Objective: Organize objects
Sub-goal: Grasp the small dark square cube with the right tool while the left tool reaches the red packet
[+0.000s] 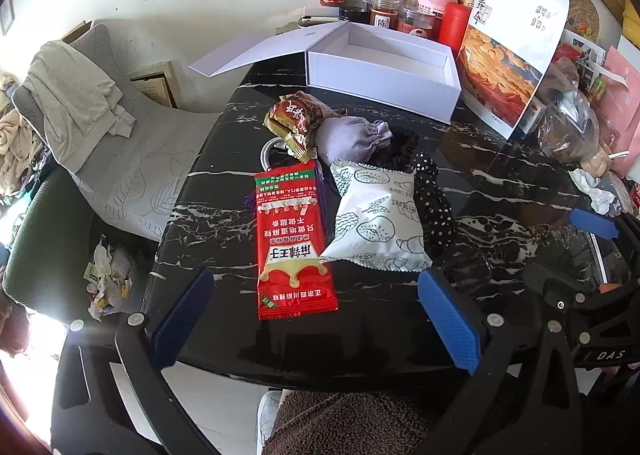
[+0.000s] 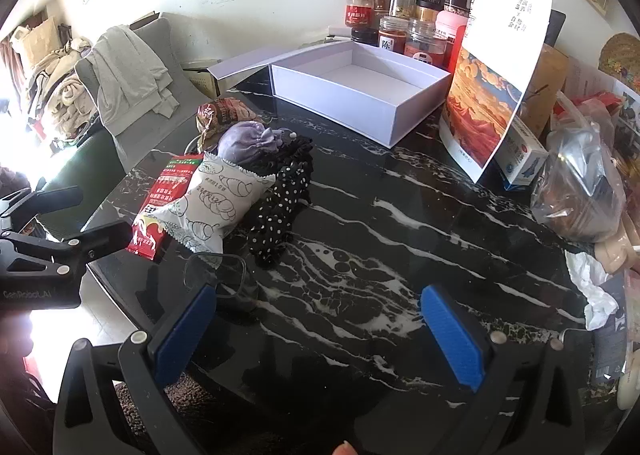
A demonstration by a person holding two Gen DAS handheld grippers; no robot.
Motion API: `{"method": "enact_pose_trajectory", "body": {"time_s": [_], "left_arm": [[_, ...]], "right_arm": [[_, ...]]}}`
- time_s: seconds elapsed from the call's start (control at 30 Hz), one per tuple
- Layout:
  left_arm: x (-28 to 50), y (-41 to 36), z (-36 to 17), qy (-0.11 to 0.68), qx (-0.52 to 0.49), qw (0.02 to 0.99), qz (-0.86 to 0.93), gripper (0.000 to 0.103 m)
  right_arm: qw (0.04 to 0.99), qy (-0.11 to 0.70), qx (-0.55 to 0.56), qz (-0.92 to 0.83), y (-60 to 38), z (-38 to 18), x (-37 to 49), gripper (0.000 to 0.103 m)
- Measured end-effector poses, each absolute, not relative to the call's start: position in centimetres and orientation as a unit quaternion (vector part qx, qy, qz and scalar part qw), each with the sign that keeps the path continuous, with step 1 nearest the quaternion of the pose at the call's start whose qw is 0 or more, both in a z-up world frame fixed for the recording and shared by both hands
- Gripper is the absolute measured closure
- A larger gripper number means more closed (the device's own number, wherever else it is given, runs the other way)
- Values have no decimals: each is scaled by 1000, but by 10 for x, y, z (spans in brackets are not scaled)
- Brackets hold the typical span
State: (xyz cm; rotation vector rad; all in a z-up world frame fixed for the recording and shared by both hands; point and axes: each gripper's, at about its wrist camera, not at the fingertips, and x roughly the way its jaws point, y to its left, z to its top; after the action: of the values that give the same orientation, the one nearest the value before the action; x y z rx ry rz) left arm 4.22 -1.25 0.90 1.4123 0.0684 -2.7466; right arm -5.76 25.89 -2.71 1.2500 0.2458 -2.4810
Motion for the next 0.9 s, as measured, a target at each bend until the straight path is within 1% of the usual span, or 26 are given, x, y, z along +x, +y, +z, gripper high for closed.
{"method": "enact_pose_trajectory", "body": {"time_s": [0.23, 0.27, 0.57, 0.73, 0.83, 0.9], "left_arm": [[49, -20, 0, 30, 462, 33, -886, 1], [50, -21, -2, 24, 462, 20, -886, 1], [48, -32, -20, 32, 470, 8, -882, 1], [39, -38, -31, 39, 471, -1, -881, 4], [32, -41, -38, 42, 475, -5, -879, 5], [27, -43, -42, 44, 477, -5, -878, 5]], "right_arm": [[185, 91, 444, -872, 251, -34, -52, 1], [188, 91, 446, -870, 250, -36, -52, 1], [219, 84, 444, -865, 234, -47, -49, 1], [231, 77, 442, -863, 225, -54, -56, 1], [240, 75, 444, -860, 220, -59, -60, 2], [241, 74, 447, -858, 218, -64, -64, 5]]}}
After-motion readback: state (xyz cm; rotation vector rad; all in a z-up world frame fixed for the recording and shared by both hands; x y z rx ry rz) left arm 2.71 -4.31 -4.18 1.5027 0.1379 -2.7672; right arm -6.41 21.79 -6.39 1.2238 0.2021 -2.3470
